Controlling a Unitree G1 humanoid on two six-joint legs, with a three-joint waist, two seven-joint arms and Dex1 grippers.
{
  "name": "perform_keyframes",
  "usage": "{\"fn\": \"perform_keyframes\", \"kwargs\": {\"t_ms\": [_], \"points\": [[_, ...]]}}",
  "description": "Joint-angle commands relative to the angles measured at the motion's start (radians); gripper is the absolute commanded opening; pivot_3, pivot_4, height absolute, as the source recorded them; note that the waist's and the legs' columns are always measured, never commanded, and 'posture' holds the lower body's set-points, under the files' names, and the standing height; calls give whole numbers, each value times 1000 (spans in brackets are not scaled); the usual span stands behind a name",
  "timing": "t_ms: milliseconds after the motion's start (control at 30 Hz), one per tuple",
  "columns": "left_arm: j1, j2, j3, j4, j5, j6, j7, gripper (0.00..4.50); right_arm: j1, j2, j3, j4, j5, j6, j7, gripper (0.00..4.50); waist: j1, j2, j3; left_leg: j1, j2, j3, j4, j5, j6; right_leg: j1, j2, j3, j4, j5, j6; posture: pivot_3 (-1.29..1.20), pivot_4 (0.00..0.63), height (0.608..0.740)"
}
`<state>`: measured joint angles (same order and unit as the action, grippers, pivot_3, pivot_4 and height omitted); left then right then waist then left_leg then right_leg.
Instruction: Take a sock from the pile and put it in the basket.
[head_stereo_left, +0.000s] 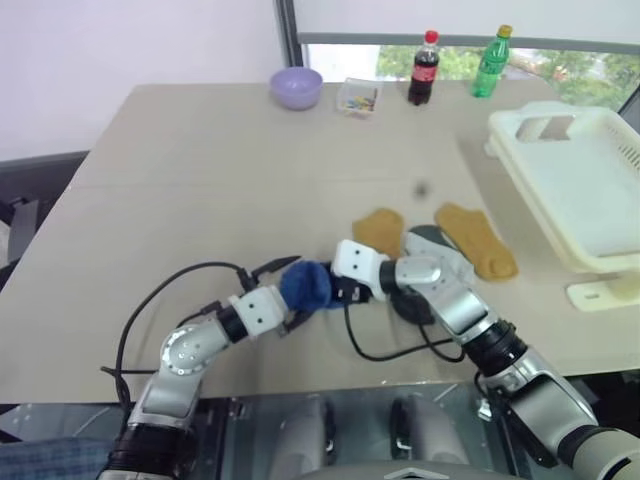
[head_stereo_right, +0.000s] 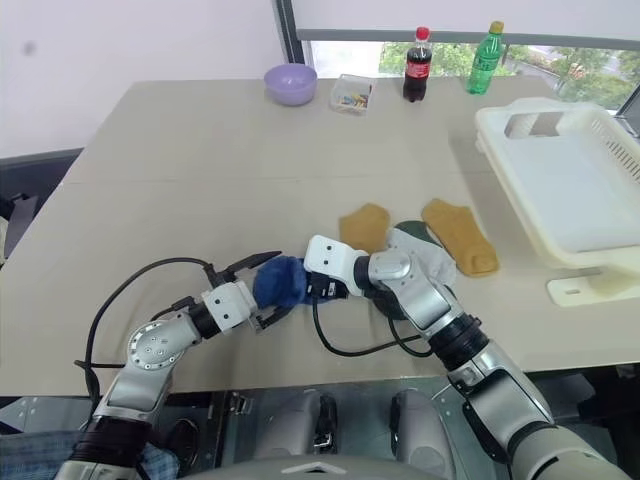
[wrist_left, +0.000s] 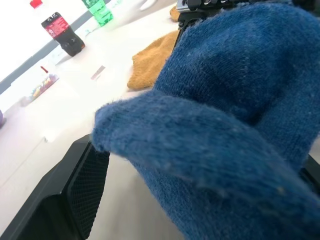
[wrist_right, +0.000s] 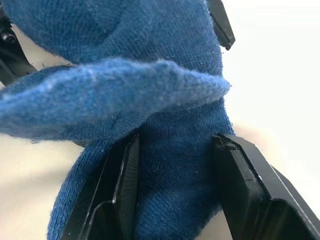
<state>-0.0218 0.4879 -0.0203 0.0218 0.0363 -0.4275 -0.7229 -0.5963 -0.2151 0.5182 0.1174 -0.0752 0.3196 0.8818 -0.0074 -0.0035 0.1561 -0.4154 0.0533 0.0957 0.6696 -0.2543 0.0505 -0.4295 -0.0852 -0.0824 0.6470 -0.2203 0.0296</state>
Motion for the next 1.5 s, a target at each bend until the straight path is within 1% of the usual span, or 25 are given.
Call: {"fn": "perform_keyframes", "kwargs": {"t_ms": [33,100,200,533,733,833,1000,1067,1233,1400,1500], "points": [[-52,-35,14,-27,-78,49,39,4458,38,7,61,6,-7,18,37,2370,-1,0,0,0,0,0,0,0,0,1,0,0,0,0,0,0,150,733],[-45,-36,14,-45,-124,77,5,4458,39,10,59,6,-9,20,39,2370,-3,0,0,0,0,0,0,0,0,1,0,0,0,0,0,0,150,733],[-33,-28,11,-67,-152,96,-22,4458,37,13,57,10,-9,20,41,2370,-4,0,0,0,0,0,0,0,0,1,0,0,0,0,0,0,150,733],[-44,-73,66,-184,-283,237,11,4458,37,27,50,18,-10,24,40,2370,-6,0,0,-1,0,0,0,0,0,0,1,0,0,0,0,0,150,733],[-22,-56,98,-200,-303,257,-3,4458,40,28,48,14,-10,28,42,2370,-8,-1,1,-1,1,0,0,0,0,0,2,0,0,0,0,0,150,733],[14,-39,114,-232,-394,287,-64,4458,43,27,48,10,-9,31,45,2370,-8,-1,1,-1,1,0,0,0,0,0,2,0,0,0,0,0,150,733],[46,-20,125,-253,-461,299,-131,4458,44,29,48,8,-8,36,46,2370,-9,-1,2,-1,1,0,0,0,0,-1,2,1,0,0,0,0,150,733],[67,-4,129,-264,-487,310,-165,4458,44,30,47,6,-8,39,46,2370,-4,-4,1,-1,1,0,0,0,0,-1,2,0,0,0,0,0,150,733],[87,22,130,-285,-497,320,-199,4458,42,31,50,8,-6,42,45,2370,-13,-2,0,1,1,1,0,0,0,1,2,2,-1,0,0,0,150,733],[98,29,129,-277,-476,319,-195,4458,42,30,53,6,-5,42,47,2370,-11,-2,0,1,2,0,0,0,0,1,3,1,0,0,0,0,150,733],[90,21,109,-270,-439,312,-179,4458,43,30,54,3,-5,42,47,2370,-11,-2,0,1,2,0,0,0,0,1,3,1,0,0,0,0,150,733]]}}
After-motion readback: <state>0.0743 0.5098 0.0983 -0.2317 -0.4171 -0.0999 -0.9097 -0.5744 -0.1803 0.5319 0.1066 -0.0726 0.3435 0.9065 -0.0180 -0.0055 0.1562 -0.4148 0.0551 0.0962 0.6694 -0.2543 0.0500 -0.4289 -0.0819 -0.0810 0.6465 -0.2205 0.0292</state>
